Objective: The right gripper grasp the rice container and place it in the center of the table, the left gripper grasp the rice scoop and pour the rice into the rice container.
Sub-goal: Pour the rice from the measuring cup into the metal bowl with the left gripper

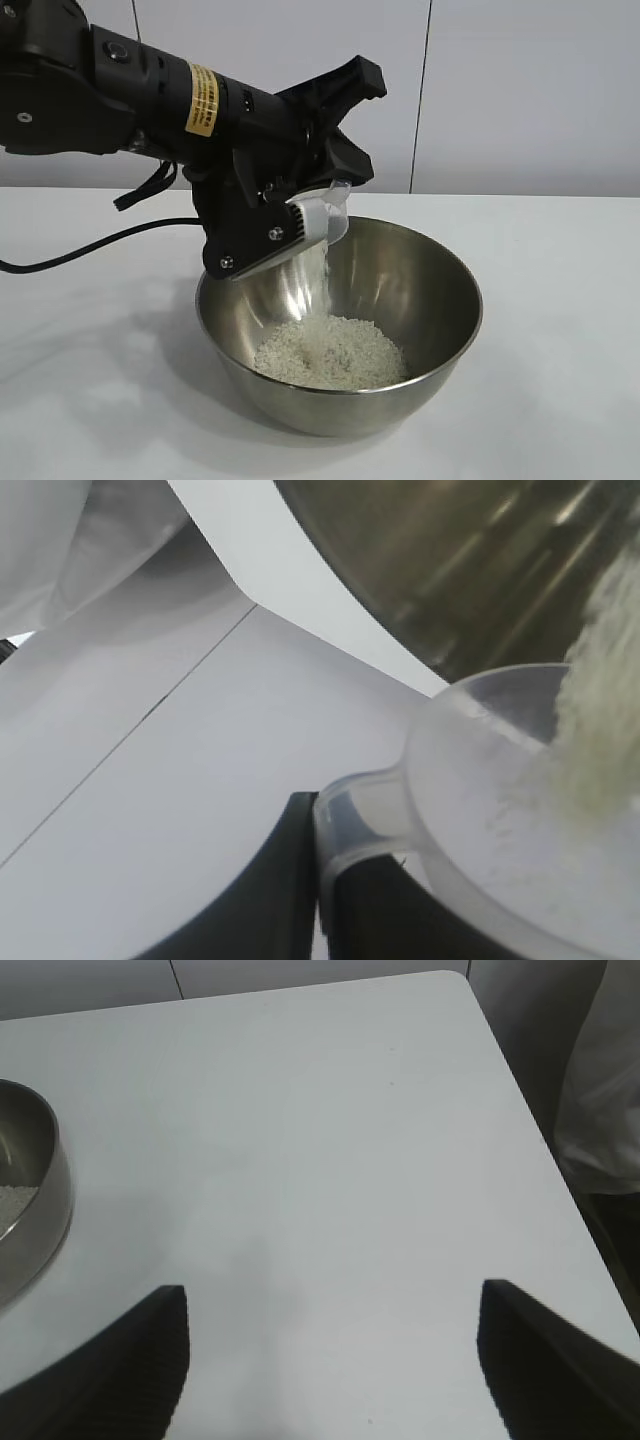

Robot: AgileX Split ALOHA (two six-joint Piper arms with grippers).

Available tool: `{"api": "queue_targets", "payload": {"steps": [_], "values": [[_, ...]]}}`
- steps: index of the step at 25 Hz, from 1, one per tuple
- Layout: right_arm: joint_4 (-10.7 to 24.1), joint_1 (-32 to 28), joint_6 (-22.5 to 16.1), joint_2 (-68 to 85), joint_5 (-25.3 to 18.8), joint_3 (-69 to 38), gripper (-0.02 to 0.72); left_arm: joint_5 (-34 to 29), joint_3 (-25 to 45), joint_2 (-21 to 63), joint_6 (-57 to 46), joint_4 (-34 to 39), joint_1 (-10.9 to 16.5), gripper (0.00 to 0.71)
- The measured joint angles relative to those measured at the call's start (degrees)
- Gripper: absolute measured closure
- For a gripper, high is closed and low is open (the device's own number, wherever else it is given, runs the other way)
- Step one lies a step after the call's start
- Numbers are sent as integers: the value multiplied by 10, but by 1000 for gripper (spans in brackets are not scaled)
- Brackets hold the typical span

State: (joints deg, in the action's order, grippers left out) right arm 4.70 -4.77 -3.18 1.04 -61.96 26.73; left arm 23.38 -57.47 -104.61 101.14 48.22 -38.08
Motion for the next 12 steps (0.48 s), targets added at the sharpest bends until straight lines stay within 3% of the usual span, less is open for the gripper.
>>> {"api": "queue_targets", "payload": {"steps": [12], "values": [[0, 0, 0, 0, 1, 0, 159, 16, 7, 0, -60, 1, -1, 708]]}}
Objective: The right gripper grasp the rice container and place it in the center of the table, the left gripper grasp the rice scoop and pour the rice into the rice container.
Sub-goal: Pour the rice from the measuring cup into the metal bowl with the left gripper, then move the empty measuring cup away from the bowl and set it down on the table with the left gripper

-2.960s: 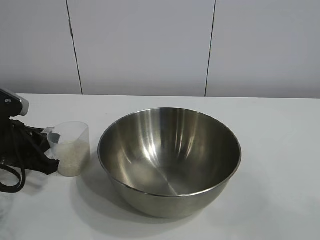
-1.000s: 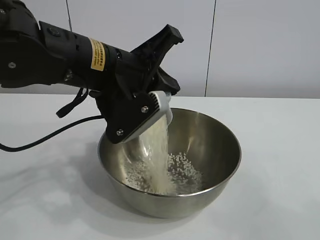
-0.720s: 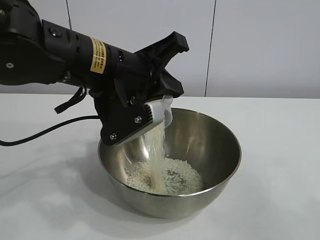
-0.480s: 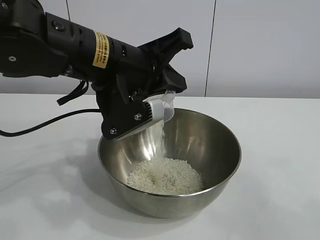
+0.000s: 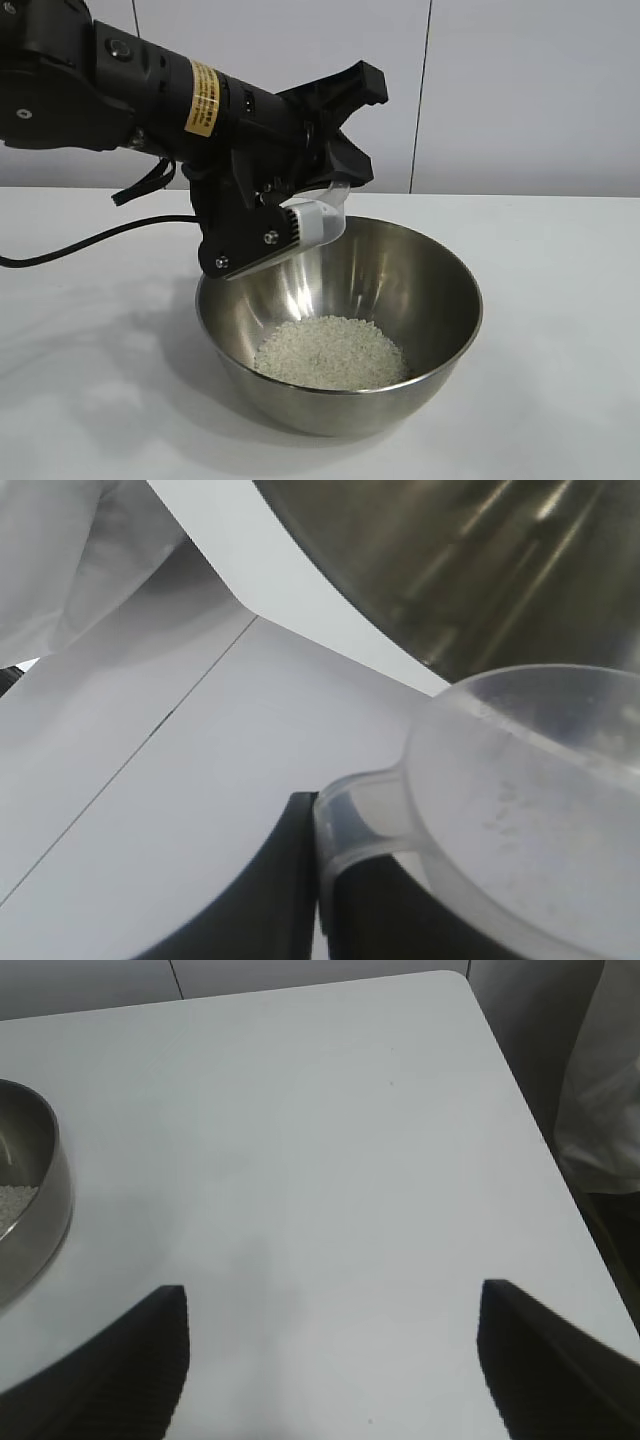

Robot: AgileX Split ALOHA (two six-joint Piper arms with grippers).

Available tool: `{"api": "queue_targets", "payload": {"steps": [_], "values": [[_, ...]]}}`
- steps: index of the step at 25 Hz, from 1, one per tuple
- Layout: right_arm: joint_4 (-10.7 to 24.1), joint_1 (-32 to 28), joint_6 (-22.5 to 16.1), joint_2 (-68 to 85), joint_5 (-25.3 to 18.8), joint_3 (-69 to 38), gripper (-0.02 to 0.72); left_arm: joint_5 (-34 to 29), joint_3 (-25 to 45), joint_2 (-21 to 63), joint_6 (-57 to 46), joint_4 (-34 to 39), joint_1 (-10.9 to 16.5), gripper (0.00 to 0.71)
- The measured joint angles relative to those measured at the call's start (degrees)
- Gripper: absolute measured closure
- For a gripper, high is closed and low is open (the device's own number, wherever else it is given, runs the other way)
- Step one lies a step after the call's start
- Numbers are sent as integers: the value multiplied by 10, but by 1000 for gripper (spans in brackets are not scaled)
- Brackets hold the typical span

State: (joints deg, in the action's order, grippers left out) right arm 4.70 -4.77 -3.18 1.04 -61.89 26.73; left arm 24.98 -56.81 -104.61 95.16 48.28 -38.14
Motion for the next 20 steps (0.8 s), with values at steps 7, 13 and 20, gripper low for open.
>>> {"api": "queue_targets", "payload": {"steps": [7, 13, 20], "values": [[0, 0, 0, 0, -1, 0, 159, 86, 24, 0, -177, -18, -8, 708], [0, 0, 0, 0, -1, 0, 159, 240, 60, 8, -509, -236, -10, 708], [0, 0, 0, 0, -1, 0, 159, 374, 129, 75, -744, -576, 14, 708]]}}
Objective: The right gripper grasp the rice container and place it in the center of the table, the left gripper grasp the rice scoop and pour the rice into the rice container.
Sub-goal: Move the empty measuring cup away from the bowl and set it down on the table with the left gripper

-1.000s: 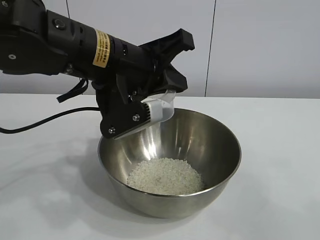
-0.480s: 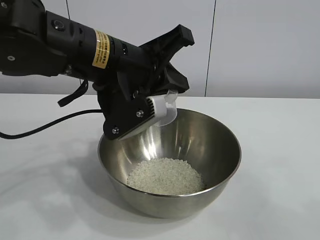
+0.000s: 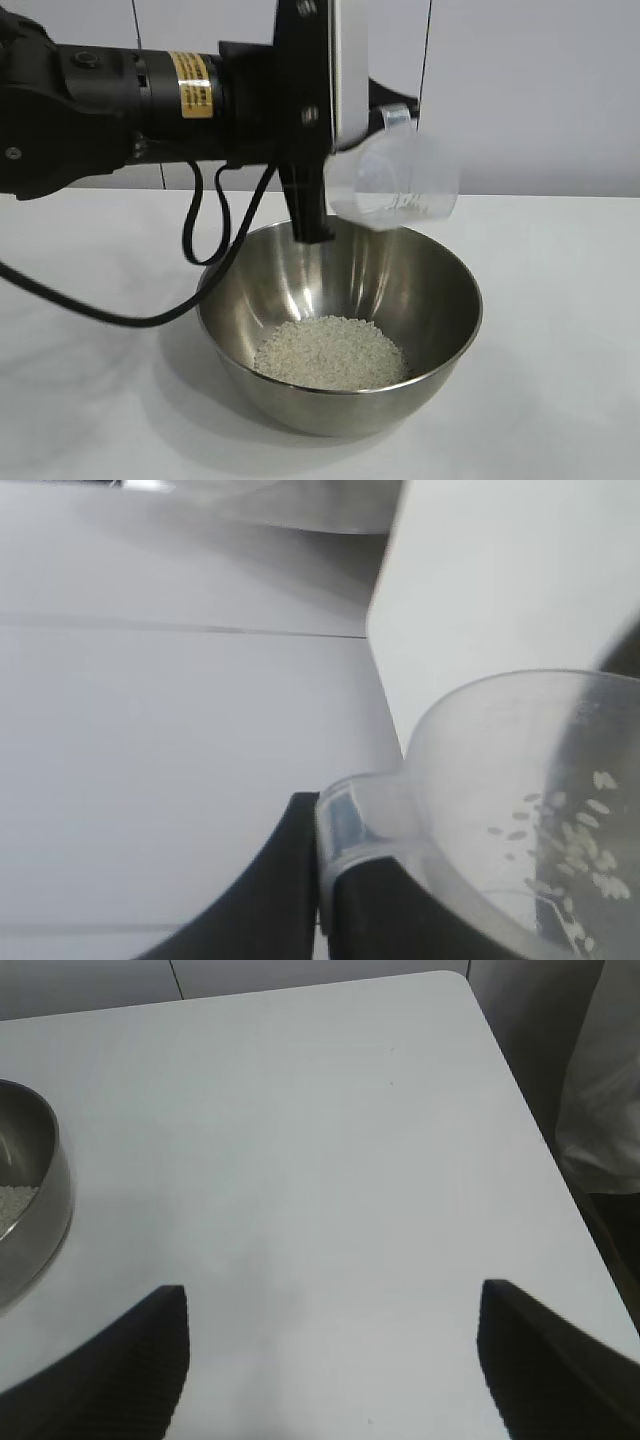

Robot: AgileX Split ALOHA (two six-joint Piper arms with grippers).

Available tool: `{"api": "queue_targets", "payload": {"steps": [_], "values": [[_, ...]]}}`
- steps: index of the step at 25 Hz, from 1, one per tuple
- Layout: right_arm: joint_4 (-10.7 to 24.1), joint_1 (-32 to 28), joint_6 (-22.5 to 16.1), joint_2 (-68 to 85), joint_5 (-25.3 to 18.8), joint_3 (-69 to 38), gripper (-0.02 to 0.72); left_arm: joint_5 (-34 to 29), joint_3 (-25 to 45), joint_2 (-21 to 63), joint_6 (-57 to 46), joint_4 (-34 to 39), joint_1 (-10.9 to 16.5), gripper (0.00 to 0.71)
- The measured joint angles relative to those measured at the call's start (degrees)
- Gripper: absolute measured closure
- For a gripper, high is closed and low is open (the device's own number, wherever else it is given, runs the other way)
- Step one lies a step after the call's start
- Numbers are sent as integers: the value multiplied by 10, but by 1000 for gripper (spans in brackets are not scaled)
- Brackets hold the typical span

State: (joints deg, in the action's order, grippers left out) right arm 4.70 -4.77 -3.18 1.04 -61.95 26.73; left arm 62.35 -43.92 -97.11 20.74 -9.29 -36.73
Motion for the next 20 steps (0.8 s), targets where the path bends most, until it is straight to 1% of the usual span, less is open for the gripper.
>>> {"api": "queue_targets", "payload": {"steps": [2, 4, 7, 8, 11, 14, 17, 20], "values": [[0, 0, 0, 0, 0, 0, 159, 23, 32, 15, -13, -33, 22, 708], [0, 0, 0, 0, 0, 0, 159, 31, 69, 22, -25, -38, 49, 708], [0, 0, 0, 0, 0, 0, 159, 32, 125, 23, -69, -32, 97, 708], [0, 0, 0, 0, 0, 0, 159, 32, 145, 23, -82, -18, 112, 708], [0, 0, 0, 0, 0, 0, 159, 32, 192, 23, -113, 55, 165, 708], [0, 0, 0, 0, 0, 0, 159, 33, 212, 8, -142, 124, 214, 708], [0, 0, 0, 0, 0, 0, 159, 34, 213, -37, -161, 166, 237, 708], [0, 0, 0, 0, 0, 0, 159, 34, 211, -81, -163, 185, 242, 708]]}}
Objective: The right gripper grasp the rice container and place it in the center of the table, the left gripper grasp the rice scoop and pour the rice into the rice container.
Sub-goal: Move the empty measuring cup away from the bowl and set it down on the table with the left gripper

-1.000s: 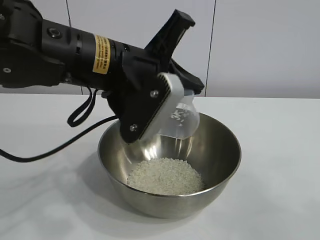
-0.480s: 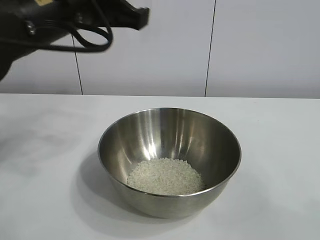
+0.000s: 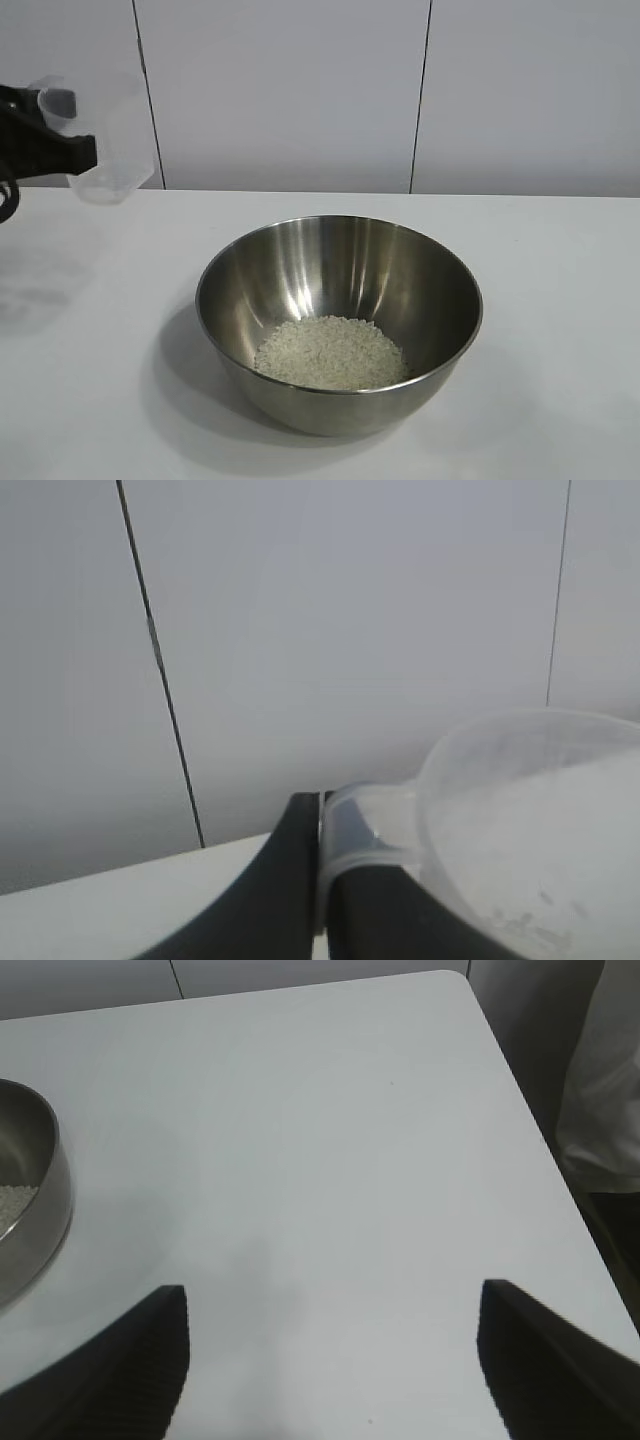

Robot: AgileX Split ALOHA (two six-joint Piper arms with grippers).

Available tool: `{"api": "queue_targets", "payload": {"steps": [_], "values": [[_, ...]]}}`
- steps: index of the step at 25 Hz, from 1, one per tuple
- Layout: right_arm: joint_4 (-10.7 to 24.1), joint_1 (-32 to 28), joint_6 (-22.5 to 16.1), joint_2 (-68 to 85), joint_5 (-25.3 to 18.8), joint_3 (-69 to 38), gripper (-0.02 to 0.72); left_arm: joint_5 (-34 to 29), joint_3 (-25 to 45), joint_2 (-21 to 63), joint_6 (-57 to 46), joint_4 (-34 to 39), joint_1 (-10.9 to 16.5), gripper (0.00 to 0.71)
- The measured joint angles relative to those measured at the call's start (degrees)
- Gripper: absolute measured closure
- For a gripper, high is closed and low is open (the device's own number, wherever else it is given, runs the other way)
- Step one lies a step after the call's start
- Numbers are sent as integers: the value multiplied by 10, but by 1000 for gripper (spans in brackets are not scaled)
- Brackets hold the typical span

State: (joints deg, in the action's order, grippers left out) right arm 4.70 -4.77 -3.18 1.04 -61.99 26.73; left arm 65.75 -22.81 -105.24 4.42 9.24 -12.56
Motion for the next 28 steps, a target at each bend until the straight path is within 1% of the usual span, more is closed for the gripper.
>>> {"api": "queue_targets", "payload": {"steps": [3, 14, 22, 28], "values": [[0, 0, 0, 0, 0, 0, 159, 0, -8, -35, 0, 4, 0, 708], [0, 0, 0, 0, 0, 0, 159, 0, -66, -111, 2, 5, 0, 708], [0, 0, 0, 0, 1, 0, 159, 0, -74, -167, 5, 25, 0, 708], [0, 0, 0, 0, 0, 0, 159, 1, -73, -169, 6, 27, 0, 700]]}}
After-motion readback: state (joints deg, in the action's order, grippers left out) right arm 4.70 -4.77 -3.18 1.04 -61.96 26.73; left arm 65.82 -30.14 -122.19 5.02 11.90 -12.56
